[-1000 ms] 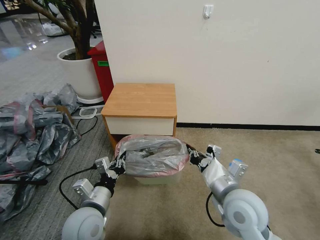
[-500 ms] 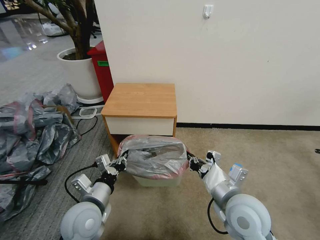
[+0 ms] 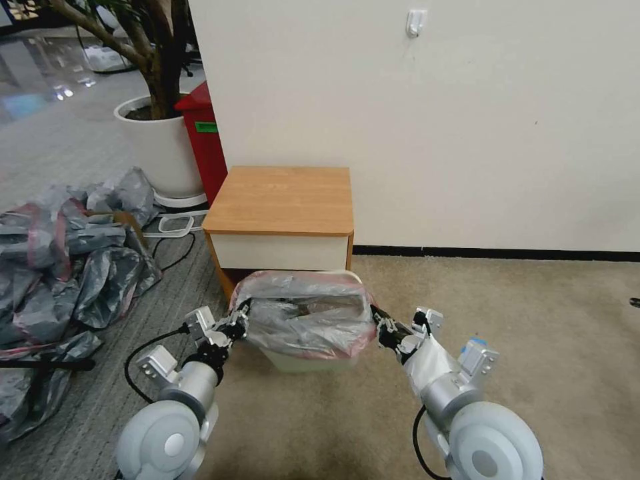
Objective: Pick up the garbage bag from the table and place it over the trash can.
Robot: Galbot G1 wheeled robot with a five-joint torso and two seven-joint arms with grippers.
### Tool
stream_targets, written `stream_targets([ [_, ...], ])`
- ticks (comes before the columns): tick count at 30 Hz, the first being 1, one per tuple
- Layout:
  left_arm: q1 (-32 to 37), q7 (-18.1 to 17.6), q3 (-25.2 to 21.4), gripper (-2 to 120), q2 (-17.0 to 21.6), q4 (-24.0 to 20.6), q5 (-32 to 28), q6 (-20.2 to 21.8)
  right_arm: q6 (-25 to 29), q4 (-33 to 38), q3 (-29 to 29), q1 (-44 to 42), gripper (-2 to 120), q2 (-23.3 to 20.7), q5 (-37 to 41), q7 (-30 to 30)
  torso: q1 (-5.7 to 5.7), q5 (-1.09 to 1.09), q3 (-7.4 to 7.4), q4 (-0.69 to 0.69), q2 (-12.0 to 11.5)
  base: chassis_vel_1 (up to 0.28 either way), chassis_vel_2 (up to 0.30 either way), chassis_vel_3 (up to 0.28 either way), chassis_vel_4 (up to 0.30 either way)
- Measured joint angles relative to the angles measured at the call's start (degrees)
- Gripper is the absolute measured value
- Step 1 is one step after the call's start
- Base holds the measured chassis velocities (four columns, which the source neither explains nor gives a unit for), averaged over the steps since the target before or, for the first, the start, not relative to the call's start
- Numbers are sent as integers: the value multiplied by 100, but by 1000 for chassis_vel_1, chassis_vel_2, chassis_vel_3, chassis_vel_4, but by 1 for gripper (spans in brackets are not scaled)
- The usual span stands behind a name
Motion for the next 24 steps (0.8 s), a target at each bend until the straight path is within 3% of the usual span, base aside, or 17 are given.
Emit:
stream_targets([
  [10,198,216,-41,9,58,-123,171,89,354,-212,77,322,0,107,31,-136,0,0,0,1,0,0,0,0,0],
  [24,388,552,-133,9,55,-367,183,148,131,-525,205,583,0,35,157,-343,1,1,0,1,0,0,0,0,0],
])
